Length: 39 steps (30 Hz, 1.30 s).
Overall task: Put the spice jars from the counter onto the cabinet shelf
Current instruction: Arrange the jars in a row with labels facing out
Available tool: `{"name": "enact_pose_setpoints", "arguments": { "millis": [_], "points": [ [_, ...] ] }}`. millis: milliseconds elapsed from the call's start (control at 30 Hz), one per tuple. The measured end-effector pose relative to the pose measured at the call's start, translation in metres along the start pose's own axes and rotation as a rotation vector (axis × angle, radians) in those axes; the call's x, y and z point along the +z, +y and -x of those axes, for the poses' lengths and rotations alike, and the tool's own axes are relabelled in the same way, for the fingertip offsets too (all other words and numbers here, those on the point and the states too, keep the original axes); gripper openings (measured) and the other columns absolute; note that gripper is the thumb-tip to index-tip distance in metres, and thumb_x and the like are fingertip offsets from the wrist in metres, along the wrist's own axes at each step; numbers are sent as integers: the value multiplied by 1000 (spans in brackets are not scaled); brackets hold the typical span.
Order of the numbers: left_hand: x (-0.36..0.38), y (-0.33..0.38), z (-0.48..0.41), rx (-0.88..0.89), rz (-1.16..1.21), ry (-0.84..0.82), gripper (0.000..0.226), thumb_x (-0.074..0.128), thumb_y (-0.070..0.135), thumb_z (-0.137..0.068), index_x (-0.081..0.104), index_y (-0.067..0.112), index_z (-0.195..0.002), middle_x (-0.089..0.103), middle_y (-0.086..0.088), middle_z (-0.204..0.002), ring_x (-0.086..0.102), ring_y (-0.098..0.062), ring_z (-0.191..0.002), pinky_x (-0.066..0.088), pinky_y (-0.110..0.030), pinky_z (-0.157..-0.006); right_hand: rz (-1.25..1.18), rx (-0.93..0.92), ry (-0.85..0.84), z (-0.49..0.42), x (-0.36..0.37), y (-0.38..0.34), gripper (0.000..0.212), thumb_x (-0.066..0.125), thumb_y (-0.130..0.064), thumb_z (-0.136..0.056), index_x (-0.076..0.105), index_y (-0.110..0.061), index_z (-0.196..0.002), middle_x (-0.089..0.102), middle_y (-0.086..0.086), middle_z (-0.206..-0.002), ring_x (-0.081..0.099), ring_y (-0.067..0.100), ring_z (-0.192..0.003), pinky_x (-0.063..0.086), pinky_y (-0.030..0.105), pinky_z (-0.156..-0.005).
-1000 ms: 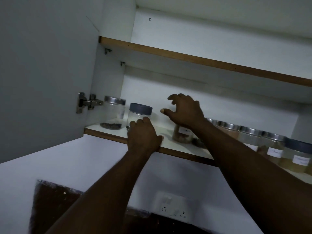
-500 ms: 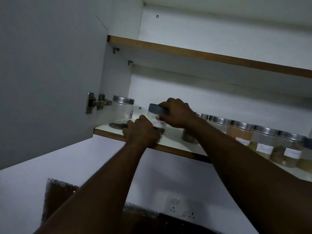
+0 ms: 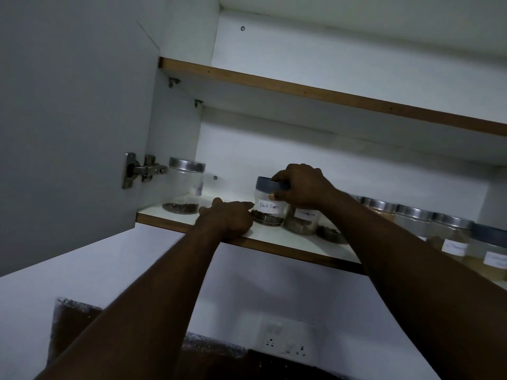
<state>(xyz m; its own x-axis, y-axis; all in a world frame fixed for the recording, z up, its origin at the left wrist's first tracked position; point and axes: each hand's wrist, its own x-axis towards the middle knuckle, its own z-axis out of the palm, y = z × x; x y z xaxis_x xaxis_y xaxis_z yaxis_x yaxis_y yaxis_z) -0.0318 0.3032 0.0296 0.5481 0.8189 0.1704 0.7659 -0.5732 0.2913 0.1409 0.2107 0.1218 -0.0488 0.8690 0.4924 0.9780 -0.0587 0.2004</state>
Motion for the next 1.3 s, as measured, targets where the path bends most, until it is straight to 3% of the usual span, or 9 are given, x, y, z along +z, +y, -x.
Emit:
{"name": "enact_pose_setpoints", "arguments": {
  "millis": [200, 267, 333, 433, 533, 700, 900, 1100, 1300],
  "points": [
    [1, 1, 14, 9, 26, 81, 66, 49, 43, -96, 29, 42, -158, 45, 3, -158, 29, -35, -148, 29, -57, -116, -2, 4, 7, 4, 1, -1, 52, 69, -53, -91, 61, -33, -138, 54, -5, -107, 56, 23, -110, 37, 40, -87],
    [4, 5, 32, -14, 75, 252, 55, 61, 44, -91, 49, 37, -145, 58, 2, -143, 39, -31, -137, 40, -51, -103, 13, 21, 6, 5, -2, -4, 56, 69, -56, -90, 59, -32, -140, 63, -3, -120, 58, 24, -116, 40, 44, -95],
    [12, 8, 50, -54, 79, 547, 49, 74, 45, -81, 58, 26, -124, 64, 0, -123, 49, -28, -120, 48, -43, -89, -26, 55, 57, 5, -6, -9, 62, 69, -60, -87, 56, -31, -141, 66, -4, -129, 58, 24, -121, 39, 47, -101],
    [19, 0, 67, -213, 82, 841, 64, 84, 42, -69, 51, 15, -118, 56, -8, -118, 49, -29, -110, 48, -41, -84, -130, 25, 132, -1, -12, -29, 67, 68, -64, -86, 56, -29, -142, 64, -4, -133, 58, 21, -123, 41, 46, -104],
    [15, -17, 75, -343, 188, 920, 89, 89, 55, -61, 43, 13, -126, 46, -12, -125, 44, -30, -113, 47, -39, -89, -195, -96, 131, -15, -14, -68, 69, 68, -59, -89, 49, -29, -148, 56, -3, -148, 53, 20, -134, 40, 48, -112],
    [8, -28, 74, -359, 276, 860, 120, 91, 58, -56, 27, 11, -145, 37, -16, -143, 39, -33, -127, 43, -38, -102, -202, -230, 73, -45, -6, -133, 68, 65, -40, -97, 36, -31, -158, 39, -4, -163, 40, 22, -148, 32, 48, -120],
    [-6, -33, 69, -385, 331, 667, 123, 93, 51, -60, 20, 11, -152, 39, -13, -151, 42, -35, -136, 41, -45, -107, -161, -233, 20, -57, 4, -150, 60, 67, -29, -95, 47, -29, -152, 55, 3, -146, 54, 27, -128, 46, 45, -104],
    [-27, -33, 53, -359, 379, 328, 84, 85, 43, -72, 40, 22, -139, 57, -9, -135, 40, -35, -136, 33, -56, -113, -60, -159, 45, -47, -1, -109, 50, 67, -35, -94, 56, -37, -143, 57, 3, -133, 57, 27, -118, 47, 44, -99],
    [-23, -21, 36, -246, 241, 211, 58, 62, 47, -93, 41, 24, -143, 54, -9, -144, 41, -34, -138, 30, -54, -112, -45, -106, 46, -33, -3, -75, 50, 68, -44, -94, 57, -41, -142, 57, 2, -129, 55, 25, -118, 45, 42, -97]
  ]
}}
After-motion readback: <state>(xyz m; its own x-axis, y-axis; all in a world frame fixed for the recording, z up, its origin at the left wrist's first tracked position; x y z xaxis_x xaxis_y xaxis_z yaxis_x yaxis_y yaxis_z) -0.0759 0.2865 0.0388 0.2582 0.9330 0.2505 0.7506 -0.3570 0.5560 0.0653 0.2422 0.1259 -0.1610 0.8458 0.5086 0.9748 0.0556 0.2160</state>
